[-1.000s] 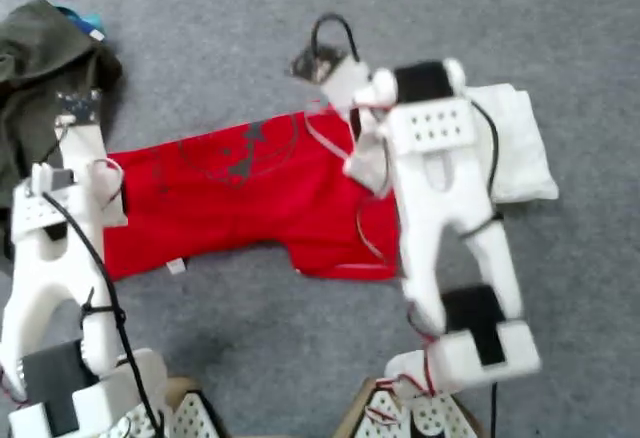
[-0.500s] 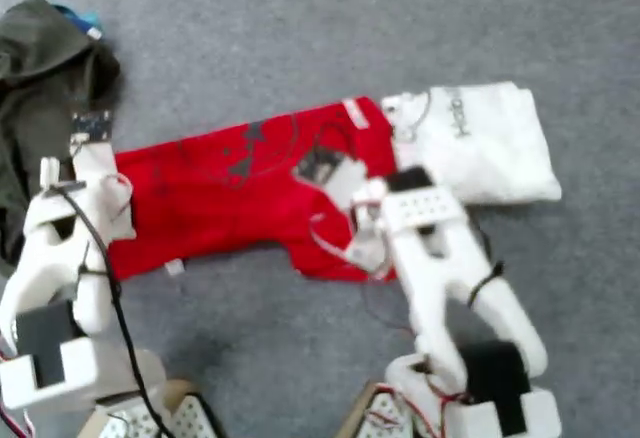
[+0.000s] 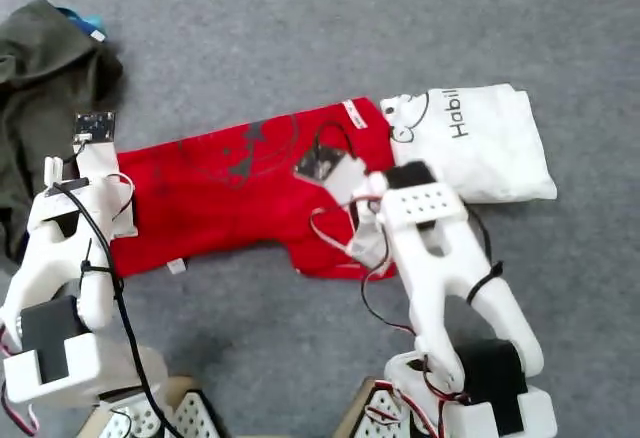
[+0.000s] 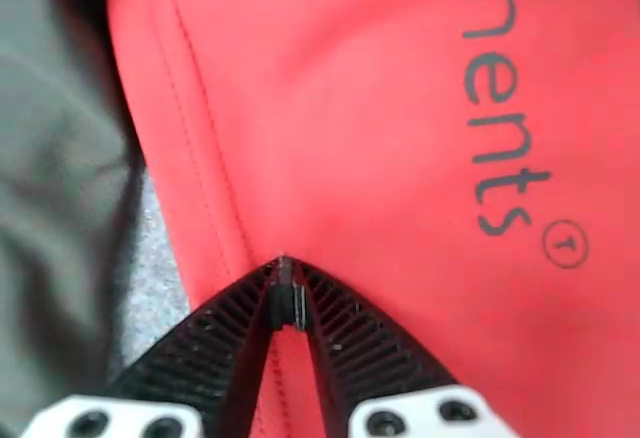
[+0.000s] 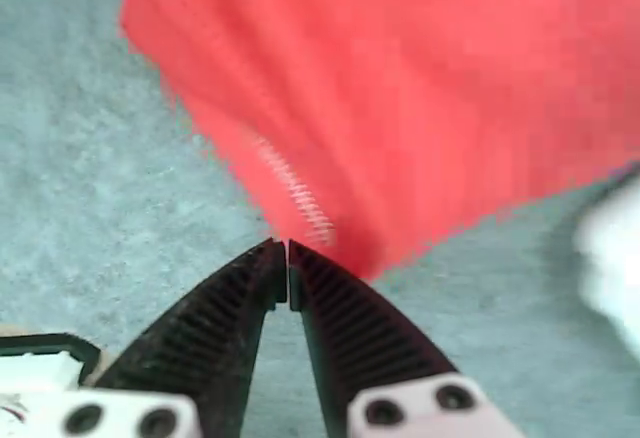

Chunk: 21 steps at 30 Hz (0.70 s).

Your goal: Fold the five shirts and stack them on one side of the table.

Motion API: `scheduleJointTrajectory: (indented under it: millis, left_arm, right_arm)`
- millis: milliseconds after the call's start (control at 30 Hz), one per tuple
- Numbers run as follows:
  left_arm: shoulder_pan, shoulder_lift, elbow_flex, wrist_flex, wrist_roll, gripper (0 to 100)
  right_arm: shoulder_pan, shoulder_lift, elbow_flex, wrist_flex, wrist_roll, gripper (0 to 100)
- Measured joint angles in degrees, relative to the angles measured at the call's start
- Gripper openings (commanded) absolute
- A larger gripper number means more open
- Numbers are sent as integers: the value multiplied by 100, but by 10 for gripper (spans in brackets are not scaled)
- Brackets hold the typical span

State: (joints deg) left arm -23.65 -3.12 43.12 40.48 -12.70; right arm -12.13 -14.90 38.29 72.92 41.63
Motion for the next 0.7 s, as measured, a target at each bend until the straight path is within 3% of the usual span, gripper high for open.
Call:
scheduleJointTrajectory:
  millis: [167, 700]
  left_arm:
    - [0, 0, 0, 18, 0, 29]
    - [0, 0, 0, 18, 0, 29]
  right_arm:
    - [0, 97, -642, 9, 0, 15]
    - [0, 2040, -580, -501, -343, 15]
